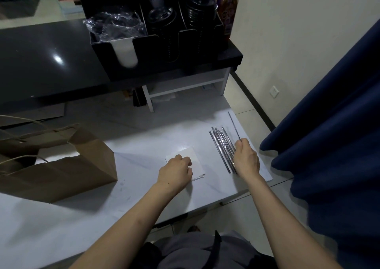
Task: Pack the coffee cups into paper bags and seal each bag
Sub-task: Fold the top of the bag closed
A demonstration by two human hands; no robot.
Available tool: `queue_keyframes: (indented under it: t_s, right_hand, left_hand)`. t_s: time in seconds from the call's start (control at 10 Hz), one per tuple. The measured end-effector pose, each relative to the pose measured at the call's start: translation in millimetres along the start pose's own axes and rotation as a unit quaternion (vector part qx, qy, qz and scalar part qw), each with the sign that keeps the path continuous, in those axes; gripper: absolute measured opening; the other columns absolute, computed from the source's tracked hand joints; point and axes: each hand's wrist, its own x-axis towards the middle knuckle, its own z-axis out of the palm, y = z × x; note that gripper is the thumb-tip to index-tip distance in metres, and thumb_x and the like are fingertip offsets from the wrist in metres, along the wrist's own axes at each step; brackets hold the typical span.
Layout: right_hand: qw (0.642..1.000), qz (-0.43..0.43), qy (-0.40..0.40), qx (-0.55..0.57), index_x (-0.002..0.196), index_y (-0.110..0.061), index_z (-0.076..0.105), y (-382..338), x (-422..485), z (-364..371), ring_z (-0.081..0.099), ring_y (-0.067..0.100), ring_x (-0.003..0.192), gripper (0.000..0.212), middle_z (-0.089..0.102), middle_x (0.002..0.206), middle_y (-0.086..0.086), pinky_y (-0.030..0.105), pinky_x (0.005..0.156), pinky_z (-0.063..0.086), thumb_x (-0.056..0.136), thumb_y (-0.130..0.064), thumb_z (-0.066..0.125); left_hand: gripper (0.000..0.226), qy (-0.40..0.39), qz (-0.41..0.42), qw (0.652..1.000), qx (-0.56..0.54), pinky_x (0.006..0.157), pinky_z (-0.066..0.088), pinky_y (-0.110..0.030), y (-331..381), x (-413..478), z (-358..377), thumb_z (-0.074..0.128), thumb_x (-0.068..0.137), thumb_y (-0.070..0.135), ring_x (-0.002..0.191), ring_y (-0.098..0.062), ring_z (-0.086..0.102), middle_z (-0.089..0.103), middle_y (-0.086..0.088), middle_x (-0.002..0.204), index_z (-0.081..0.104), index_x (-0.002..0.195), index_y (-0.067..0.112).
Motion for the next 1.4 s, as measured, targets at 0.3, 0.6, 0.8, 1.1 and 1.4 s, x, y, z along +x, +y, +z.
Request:
queue_keyframes:
  t_s: [0.3,0.6,0.8,1.1,1.4]
  right_hand:
    - [0.998,0.044,0.003,0.046,0.130,-0.011,0.062,8.2,10.3,-3.6,0.061,0.026,0.103,0.031,0.061,0.125,0.012,0.042,0.086,0.055,0.107,-0.010,0.040]
    - [0.999,0.019,-0.017,-0.021,0.102,-0.007,0.068,13.6,21.0,-0.3,0.060,0.023,0.088,0.011,0.058,0.111,0.010,0.037,0.076,0.054,0.103,-0.015,0.061]
    - [0.998,0.021,0.002,-0.056,0.091,-0.007,0.072,9.1,26.5,1.1,0.063,0.023,0.082,0.011,0.065,0.095,0.009,0.038,0.073,0.059,0.099,-0.011,0.065]
    - [0.995,0.071,-0.033,-0.067,0.082,0.003,0.064,-11.6,27.3,-5.0,0.058,0.023,0.065,0.024,0.056,0.074,0.009,0.038,0.061,0.054,0.101,-0.002,0.049]
    - [0.999,-0.009,-0.022,-0.047,0.115,-0.015,0.059,-47.1,32.7,-28.5,0.060,0.026,0.090,0.016,0.065,0.106,0.010,0.034,0.075,0.046,0.103,-0.008,0.050]
  left_hand:
    - [0.033,0.000,-0.001,1.000,0.002,0.083,0.046,-0.037,0.0,0.0,1.5,0.043,0.104,0.032,0.119,-0.023,0.056,0.056,0.001,0.130,0.059,0.132,0.026]
    - [0.032,-0.003,-0.005,1.000,-0.001,0.085,0.049,-0.038,-0.2,-0.1,1.6,0.043,0.103,0.033,0.118,-0.023,0.057,0.057,0.001,0.129,0.060,0.130,0.027]
    - [0.032,-0.009,-0.006,1.000,-0.002,0.084,0.047,-0.037,1.2,-1.5,0.1,0.043,0.104,0.033,0.118,-0.023,0.056,0.056,0.001,0.129,0.059,0.130,0.027]
    - [0.032,-0.005,-0.012,1.000,-0.017,0.086,0.050,-0.038,1.2,-5.4,-12.6,0.045,0.103,0.034,0.120,-0.021,0.056,0.056,0.003,0.129,0.059,0.131,0.028]
    - [0.030,0.058,-0.013,0.996,-0.060,0.086,0.049,-0.036,-3.0,-14.1,-64.0,0.044,0.104,0.037,0.108,-0.018,0.061,0.059,0.007,0.123,0.058,0.130,0.031]
